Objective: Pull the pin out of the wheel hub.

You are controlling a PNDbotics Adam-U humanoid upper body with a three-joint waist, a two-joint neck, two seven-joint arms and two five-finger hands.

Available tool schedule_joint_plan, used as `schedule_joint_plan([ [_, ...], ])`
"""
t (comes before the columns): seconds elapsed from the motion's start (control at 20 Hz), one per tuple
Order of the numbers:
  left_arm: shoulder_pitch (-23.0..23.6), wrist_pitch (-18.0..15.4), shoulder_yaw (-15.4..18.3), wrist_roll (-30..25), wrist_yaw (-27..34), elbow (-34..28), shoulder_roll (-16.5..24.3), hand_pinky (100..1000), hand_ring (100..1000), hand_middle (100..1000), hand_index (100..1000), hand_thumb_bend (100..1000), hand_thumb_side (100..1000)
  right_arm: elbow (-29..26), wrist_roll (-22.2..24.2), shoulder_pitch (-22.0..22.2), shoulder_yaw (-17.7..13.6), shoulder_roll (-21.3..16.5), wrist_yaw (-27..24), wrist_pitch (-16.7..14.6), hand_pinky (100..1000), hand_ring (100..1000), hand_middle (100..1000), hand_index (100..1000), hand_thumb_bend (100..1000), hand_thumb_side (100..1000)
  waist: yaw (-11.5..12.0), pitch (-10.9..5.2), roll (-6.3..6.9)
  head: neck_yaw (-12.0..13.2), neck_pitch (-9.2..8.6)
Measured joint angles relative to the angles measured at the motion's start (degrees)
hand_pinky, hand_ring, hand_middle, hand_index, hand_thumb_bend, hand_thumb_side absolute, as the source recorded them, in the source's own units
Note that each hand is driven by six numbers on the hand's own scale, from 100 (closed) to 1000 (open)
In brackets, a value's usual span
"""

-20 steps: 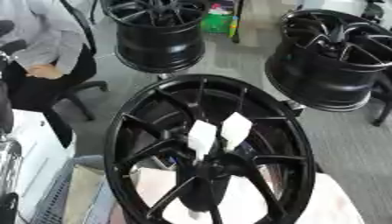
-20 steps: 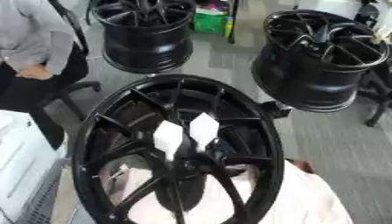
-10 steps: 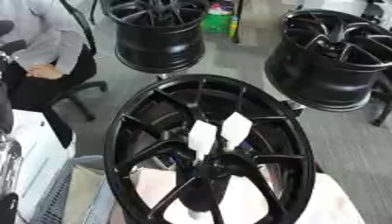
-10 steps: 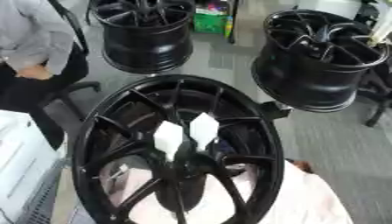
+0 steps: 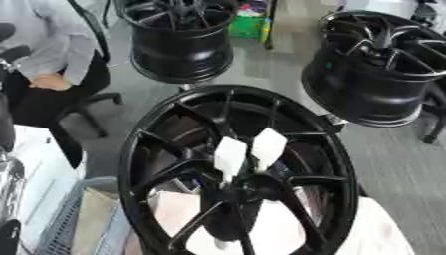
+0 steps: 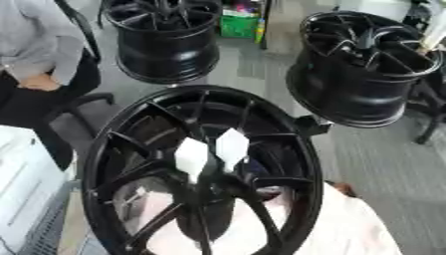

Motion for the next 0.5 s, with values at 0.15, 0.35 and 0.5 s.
schedule_joint_plan([
  [0.15,0.00,0.00,0.00,0.00,0.00,0.00,0.00,762,837,658,850,100,709,-0.01,0.30,0.00,0.00,0.01,-0.05,-0.29,770,685,652,706,100,418,0.00,0.00,0.00,-0.02,-0.01],
  [0.35,0.00,-0.01,0.00,0.00,0.00,0.00,0.00,762,837,659,850,100,707,-0.01,1.04,0.01,0.00,0.14,-0.18,-1.03,769,685,651,705,100,419,0.00,0.00,0.01,-0.02,-0.17],
  [0.5,0.00,-0.01,0.00,0.00,0.00,0.00,0.00,762,837,659,850,100,709,-0.01,1.21,0.01,0.00,0.40,-0.21,-1.26,769,684,650,704,100,422,0.00,0.00,0.01,-0.03,-0.18],
])
